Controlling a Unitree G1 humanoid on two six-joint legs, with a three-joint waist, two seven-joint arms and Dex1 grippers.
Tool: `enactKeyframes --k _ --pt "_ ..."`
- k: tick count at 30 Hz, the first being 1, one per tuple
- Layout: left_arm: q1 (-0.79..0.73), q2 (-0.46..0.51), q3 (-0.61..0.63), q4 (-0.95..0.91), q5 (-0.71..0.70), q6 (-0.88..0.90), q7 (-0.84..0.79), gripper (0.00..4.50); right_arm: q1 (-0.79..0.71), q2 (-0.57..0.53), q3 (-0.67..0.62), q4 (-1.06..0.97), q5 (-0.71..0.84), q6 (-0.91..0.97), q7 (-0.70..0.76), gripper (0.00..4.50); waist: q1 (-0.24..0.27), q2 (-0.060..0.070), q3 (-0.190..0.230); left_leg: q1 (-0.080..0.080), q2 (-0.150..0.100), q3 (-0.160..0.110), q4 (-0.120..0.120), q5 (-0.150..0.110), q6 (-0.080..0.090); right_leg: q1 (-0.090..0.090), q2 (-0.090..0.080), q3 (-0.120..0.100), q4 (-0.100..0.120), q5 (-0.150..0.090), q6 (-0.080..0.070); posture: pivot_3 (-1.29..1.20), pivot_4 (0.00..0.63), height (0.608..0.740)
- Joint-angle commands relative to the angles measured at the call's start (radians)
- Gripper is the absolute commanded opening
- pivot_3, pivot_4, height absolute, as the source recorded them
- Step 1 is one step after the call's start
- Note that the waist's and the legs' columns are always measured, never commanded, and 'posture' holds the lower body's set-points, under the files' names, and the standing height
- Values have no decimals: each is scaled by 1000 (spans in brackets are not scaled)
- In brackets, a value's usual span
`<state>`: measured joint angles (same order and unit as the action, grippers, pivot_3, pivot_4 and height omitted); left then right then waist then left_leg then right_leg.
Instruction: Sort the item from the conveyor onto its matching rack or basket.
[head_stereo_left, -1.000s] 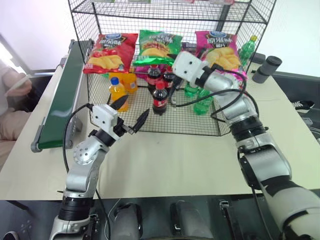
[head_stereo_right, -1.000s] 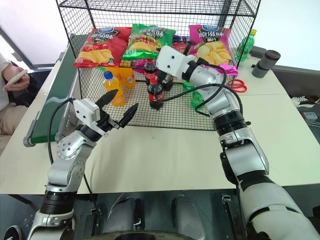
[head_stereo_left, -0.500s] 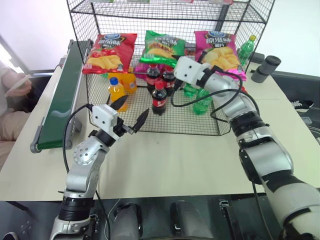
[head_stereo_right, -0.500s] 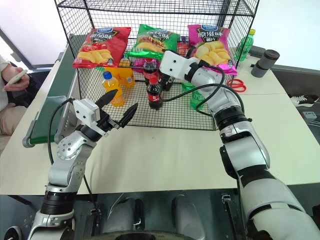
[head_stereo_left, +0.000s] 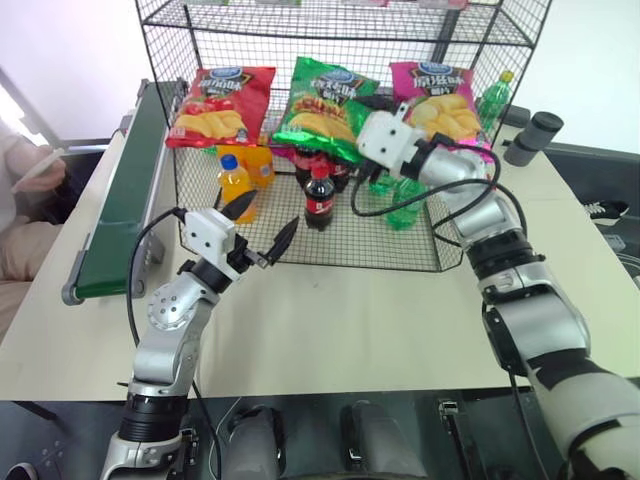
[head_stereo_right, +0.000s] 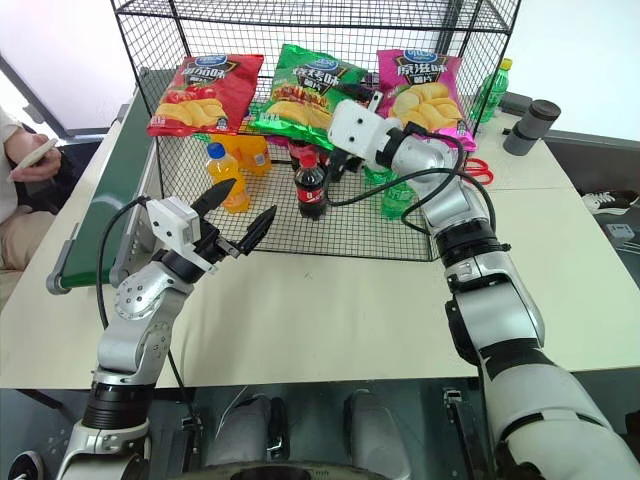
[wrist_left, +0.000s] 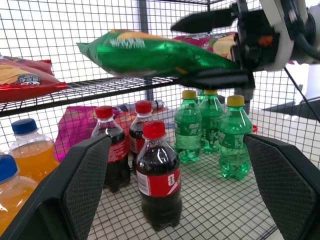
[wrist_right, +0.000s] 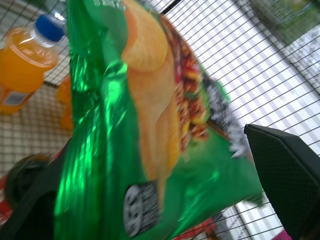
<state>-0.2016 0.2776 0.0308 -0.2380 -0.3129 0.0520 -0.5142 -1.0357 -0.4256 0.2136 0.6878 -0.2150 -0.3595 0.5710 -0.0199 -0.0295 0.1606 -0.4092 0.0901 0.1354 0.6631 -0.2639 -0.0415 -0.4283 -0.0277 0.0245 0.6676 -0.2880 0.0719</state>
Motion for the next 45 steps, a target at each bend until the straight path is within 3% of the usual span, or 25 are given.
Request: enactKeyframes --k 1,10,17,22,26,40,43,45 --pt "-11 0 6 -39 0 -17 9 4500 12 -30 9 -53 -37 -31 -14 4463 0 0 0 0 0 0 0 0 0 0 0 0 0 0 0 0 150 740" --pt "-9 1 3 -42 -2 -13 8 4500 28 -19 -10 -100 -17 -11 -20 4463 -1 0 0 0 0 0 0 0 0 0 0 0 0 0 0 0 150 740" --pt "-6 -2 2 -45 -2 -14 11 4500 124 -76 -43 -315 28 70 35 4463 4 0 0 0 0 0 0 0 0 0 0 0 0 0 0 0 150 740" --pt "-11 2 0 -32 -3 -21 0 4500 201 -83 -74 -541 137 230 120 4463 0 0 0 0 0 -1 0 0 0 0 0 0 0 0 0 0 150 740" --pt "-21 -1 -6 -22 -1 -23 -5 4500 207 -80 -72 -597 149 299 131 4463 1 0 0 1 0 -1 0 -1 2 0 1 0 0 0 0 0 150 740" --pt "-19 -6 -16 -36 0 -18 -8 4500 155 -36 -52 -491 137 312 107 4463 3 0 0 0 0 0 0 -3 5 1 1 0 0 0 0 0 150 740" --pt "-12 -7 -11 -46 -6 -15 -3 4500 151 -30 -53 -472 144 308 114 3711 1 0 0 0 0 -1 0 -3 5 1 1 0 0 0 0 0 150 740" --pt "-9 -7 -11 -48 -5 -14 -1 4500 148 -26 -56 -461 142 303 110 2696 2 0 0 0 0 -1 0 -3 5 1 1 0 0 0 0 0 150 740"
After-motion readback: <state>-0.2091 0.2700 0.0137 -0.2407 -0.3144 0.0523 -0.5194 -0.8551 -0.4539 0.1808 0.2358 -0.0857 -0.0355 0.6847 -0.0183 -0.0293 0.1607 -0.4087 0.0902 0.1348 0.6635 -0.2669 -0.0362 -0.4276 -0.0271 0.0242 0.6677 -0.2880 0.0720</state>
